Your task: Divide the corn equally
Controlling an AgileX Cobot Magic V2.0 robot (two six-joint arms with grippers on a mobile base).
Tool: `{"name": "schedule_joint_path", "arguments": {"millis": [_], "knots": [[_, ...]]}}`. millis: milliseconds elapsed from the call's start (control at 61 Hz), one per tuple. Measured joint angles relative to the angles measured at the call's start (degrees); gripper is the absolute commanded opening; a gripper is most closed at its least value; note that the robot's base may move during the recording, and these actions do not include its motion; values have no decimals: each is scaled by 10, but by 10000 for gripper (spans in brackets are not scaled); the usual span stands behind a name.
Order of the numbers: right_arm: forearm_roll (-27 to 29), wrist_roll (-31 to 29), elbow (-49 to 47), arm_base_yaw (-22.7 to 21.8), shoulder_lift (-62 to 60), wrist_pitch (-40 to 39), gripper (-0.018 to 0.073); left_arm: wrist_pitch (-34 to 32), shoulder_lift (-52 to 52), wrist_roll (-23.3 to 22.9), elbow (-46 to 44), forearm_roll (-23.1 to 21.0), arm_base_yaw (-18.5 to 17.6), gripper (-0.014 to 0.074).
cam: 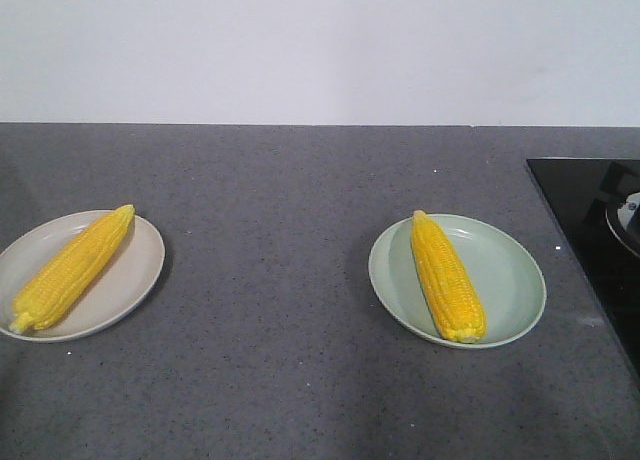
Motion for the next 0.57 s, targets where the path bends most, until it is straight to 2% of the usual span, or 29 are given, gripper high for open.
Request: {"name": "schedule_joint_path", "arguments": {"millis": [574], "knots": [[0, 0, 0, 0, 0, 0, -1, 0, 0, 0, 0, 0, 0, -6]]}}
